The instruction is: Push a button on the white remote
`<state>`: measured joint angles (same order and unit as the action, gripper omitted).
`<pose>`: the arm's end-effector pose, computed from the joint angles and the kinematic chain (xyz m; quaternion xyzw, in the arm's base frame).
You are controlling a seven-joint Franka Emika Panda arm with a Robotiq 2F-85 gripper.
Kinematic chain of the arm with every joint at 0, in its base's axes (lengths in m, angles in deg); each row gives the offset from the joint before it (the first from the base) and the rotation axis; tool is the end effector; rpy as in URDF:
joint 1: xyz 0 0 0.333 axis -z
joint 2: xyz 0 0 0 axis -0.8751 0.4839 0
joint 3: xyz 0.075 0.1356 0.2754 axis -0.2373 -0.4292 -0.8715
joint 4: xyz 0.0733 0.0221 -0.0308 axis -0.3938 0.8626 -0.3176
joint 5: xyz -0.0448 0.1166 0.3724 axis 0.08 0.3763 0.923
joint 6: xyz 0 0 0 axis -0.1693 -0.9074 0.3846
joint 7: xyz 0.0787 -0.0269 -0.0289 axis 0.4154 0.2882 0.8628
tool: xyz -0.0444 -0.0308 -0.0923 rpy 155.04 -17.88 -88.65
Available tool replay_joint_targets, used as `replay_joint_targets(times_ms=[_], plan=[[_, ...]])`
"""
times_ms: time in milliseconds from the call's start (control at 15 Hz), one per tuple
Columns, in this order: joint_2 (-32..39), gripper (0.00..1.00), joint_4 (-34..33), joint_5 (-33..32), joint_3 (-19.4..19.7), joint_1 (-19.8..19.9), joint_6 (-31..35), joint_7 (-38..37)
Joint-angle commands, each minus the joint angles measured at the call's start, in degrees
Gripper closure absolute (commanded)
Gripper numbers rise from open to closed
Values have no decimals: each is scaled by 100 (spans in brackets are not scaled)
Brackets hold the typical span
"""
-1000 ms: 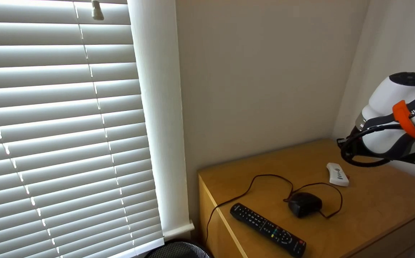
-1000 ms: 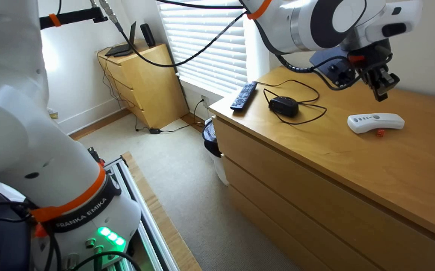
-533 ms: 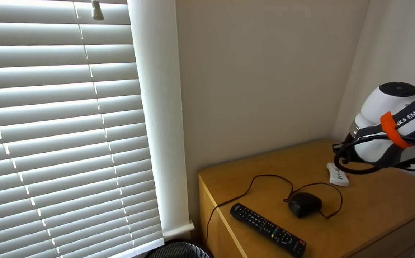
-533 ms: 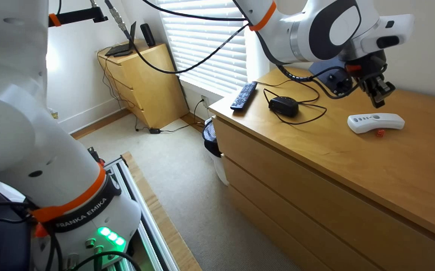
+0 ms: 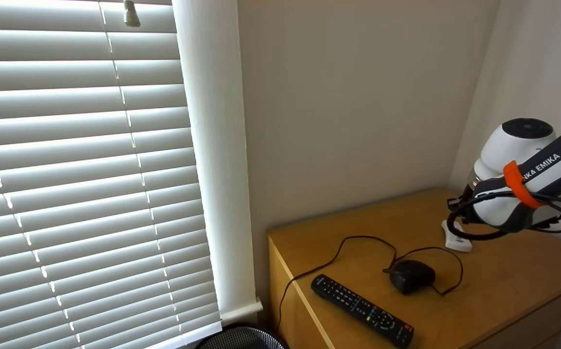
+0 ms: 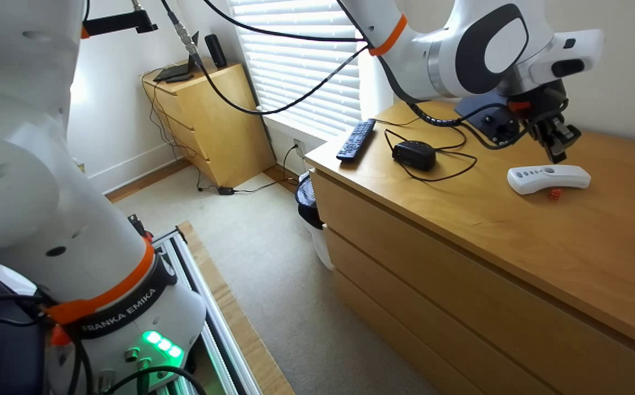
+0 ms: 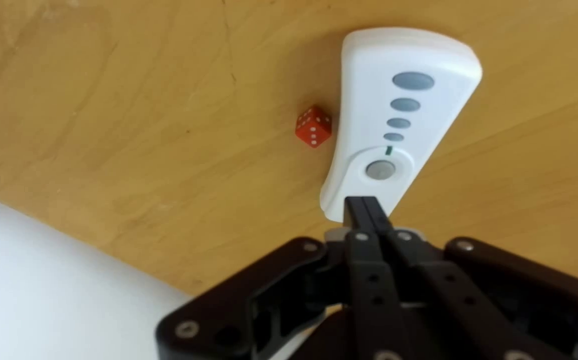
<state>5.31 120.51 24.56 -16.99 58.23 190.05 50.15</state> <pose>0.6313 -0.2010 0.2426 0.9245 -0.2765 0.2344 0.1178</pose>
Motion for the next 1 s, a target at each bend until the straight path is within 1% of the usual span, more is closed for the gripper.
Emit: replay_joint_targets(times_ms=[0,933], plan=[[228,100,-122,184,181,-163,143,103],[498,100,-321,289,206,-215,141,126]])
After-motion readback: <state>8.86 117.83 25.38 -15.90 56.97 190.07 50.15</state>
